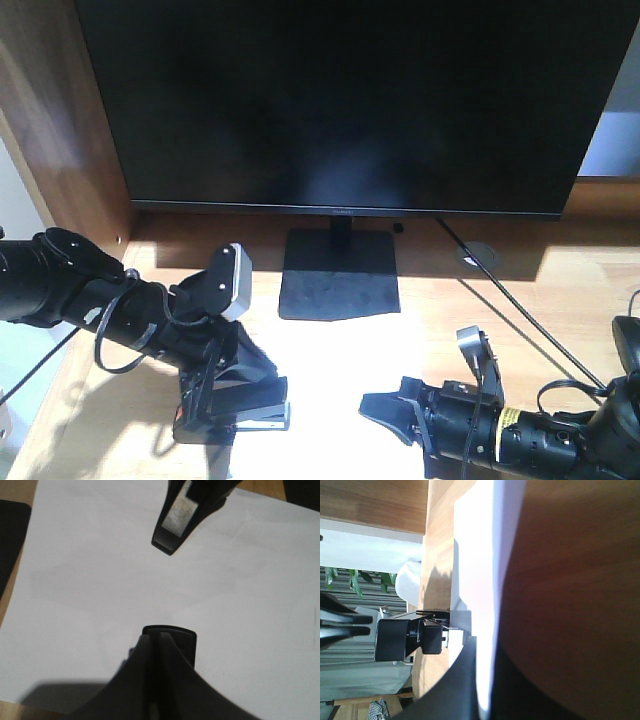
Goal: Grab stapler and paper to desk for stapling
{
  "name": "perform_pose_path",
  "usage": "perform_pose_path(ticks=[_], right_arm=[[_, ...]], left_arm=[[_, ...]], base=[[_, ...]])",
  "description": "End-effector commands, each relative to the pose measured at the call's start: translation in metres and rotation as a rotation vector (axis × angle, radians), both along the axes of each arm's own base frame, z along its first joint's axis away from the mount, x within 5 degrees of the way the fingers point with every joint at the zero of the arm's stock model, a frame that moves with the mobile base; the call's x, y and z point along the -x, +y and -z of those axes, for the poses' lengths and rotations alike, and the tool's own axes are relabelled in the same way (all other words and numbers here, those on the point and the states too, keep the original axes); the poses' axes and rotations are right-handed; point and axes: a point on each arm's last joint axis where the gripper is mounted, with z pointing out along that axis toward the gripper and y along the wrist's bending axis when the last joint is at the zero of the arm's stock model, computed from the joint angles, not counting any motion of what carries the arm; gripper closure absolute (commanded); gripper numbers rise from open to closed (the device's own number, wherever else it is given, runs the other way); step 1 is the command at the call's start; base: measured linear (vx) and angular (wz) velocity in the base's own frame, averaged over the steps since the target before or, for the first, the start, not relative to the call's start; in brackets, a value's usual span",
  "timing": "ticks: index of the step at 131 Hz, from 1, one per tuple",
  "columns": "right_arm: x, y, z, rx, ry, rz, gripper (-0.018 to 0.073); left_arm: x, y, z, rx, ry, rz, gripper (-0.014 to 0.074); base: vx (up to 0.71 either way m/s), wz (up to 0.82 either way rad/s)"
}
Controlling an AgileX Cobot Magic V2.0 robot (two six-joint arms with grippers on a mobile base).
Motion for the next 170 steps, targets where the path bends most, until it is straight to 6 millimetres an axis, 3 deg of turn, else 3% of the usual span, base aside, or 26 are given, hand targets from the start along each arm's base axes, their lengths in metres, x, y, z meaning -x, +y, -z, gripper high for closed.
perform_pose_path(ticks=[1, 31, 109, 148, 170], right_arm=[[-0.004, 0.004, -0.017, -0.132, -0.101, -0.01, 0.0562], [-0.003, 0.005, -0.017, -0.132, -0.1, -0.023, 0.0562], [-0.003, 0.005, -0.017, -0.132, -0.1, -0.024, 0.0562], [-0.003, 0.005, -0.017, -0.132, -0.1, -0.024, 0.0562], [-0.002, 0.005, -0.017, -0.132, -0.1, -0.032, 0.0562]], left_arm=[[-0.001, -0.005, -0.02, 0.077, -0.06, 0.001, 0.0603], [-0.002, -0.005, -0.013, 0.068, -0.045, 0.02, 0.0603], [-0.004, -0.003, 0.043, -0.039, 0.098, 0.085, 0.0603], [-0.005, -0.003, 0.044, -0.046, 0.094, 0.083, 0.0603], [-0.005, -0.004, 0.028, -0.015, 0.054, 0.064, 0.0603]], base=[[0.0, 0.0], [0.0, 0.0], [0.0, 0.0], [0.0, 0.0], [0.0, 0.0]])
